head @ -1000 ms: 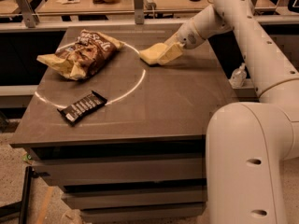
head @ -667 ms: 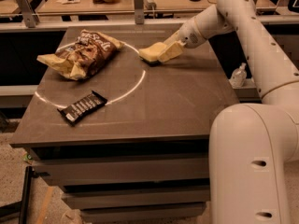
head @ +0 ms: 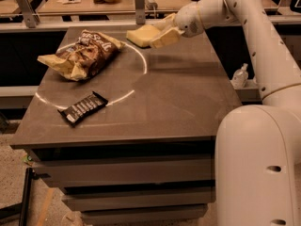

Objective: Move sponge near brown chip bag

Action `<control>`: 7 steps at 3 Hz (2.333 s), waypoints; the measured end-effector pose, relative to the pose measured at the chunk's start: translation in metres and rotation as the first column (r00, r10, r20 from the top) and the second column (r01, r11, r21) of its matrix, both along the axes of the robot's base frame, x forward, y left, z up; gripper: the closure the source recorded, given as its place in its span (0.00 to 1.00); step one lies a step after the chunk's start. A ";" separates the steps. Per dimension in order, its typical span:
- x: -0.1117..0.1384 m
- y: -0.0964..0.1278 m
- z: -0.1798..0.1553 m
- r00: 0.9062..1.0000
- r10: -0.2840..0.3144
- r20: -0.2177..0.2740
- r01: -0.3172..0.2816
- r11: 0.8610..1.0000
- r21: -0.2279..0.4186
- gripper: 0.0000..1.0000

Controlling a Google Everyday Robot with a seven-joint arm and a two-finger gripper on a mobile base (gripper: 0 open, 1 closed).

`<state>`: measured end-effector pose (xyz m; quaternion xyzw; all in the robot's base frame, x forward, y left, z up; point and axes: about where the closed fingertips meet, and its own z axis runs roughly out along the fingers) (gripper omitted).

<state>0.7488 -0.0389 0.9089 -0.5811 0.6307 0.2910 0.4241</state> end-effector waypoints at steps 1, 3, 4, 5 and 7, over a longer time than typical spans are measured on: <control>-0.006 0.032 0.013 0.995 0.096 0.037 -0.098 0.994 0.045 1.00; -0.010 0.084 0.003 0.982 0.188 0.025 -0.184 0.975 -0.124 1.00; -0.012 0.083 0.012 0.966 0.223 0.130 -0.191 0.955 -0.226 1.00; -0.012 0.093 0.001 0.933 0.273 0.234 -0.183 0.920 -0.346 1.00; -0.024 0.126 -0.028 0.920 0.303 0.247 -0.202 0.909 -0.364 1.00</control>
Offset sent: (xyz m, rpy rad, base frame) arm 0.0070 0.0840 0.0024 -0.1225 0.0174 0.1730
